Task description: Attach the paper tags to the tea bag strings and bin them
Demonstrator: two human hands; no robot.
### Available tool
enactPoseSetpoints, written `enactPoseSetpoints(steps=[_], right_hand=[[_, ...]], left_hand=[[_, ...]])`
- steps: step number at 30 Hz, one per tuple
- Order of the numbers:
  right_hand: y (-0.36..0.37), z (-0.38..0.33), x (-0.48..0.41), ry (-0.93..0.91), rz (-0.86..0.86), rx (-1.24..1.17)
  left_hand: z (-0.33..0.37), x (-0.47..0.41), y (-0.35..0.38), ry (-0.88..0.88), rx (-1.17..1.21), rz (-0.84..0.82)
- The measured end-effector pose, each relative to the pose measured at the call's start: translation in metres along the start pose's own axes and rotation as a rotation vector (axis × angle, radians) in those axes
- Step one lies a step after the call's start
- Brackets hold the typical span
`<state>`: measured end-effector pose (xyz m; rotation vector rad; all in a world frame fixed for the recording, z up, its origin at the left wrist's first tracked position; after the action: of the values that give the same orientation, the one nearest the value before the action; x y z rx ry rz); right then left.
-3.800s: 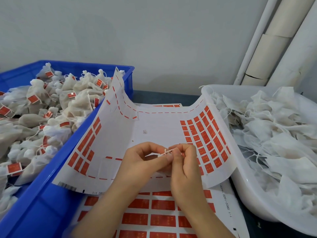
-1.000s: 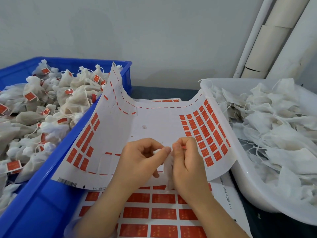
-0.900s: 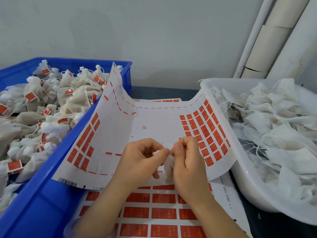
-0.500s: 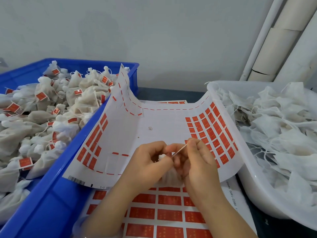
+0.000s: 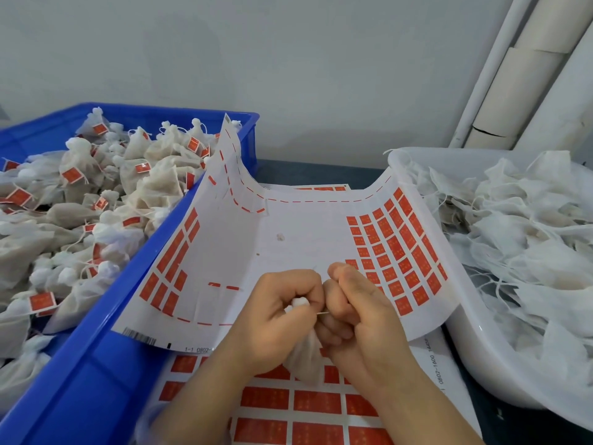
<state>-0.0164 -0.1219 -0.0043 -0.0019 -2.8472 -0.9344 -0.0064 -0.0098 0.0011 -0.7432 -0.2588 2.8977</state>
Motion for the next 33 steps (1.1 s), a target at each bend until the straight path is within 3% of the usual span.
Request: enactPoseSetpoints(steps=[5, 8, 13, 21, 24, 26, 29, 33], right_hand=[[-0.002, -0.009, -0.003, 0.003, 0.033, -0.1], [-0.008, -0.015, -0.006, -0.066, 0.093, 0.002], [-0.006, -0.017, -0.004, -0.092, 0.08, 0.085], [-0.008, -0.008, -0.003, -0.09, 0.195, 0.251], [-0.008, -0.007, -0.001, -0.016, 0.128, 0.202], [-0.005, -0.008, 0.002, 0.015, -0.006, 0.153], [-0.001, -0.009, 0.005, 0.031, -0.18, 0.051], [-0.011, -0.01, -0.004, -0.075, 0.045, 0.196]], left_hand=[[0.0, 0.0, 0.003, -0.143, 0.046, -0.018], [-0.001, 0.001, 0.008, -0.161, -0.08, 0.052], [0.001, -0.001, 0.004, -0.181, -0.049, 0.148], [0.0, 0.002, 0.007, -0.103, -0.128, -0.017], [0.001, 0.003, 0.003, -0.012, -0.12, -0.054], [0.003, 0.003, 0.002, 0.047, -0.034, -0.08], [0.003, 0.005, -0.001, 0.001, 0.164, -0.087], [-0.004, 0.002, 0.004, -0.162, 0.068, 0.01]])
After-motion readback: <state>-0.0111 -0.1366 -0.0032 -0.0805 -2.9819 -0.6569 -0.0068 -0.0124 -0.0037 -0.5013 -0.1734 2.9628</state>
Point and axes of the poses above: each hand's wrist, its own x-axis away from the middle knuckle, its own y-axis out of the palm, z = x × y, the point moved 2 cm from there along -x, towards the middle knuckle, and after that the axes turned 11 degrees about z, right-handed, at the moved point
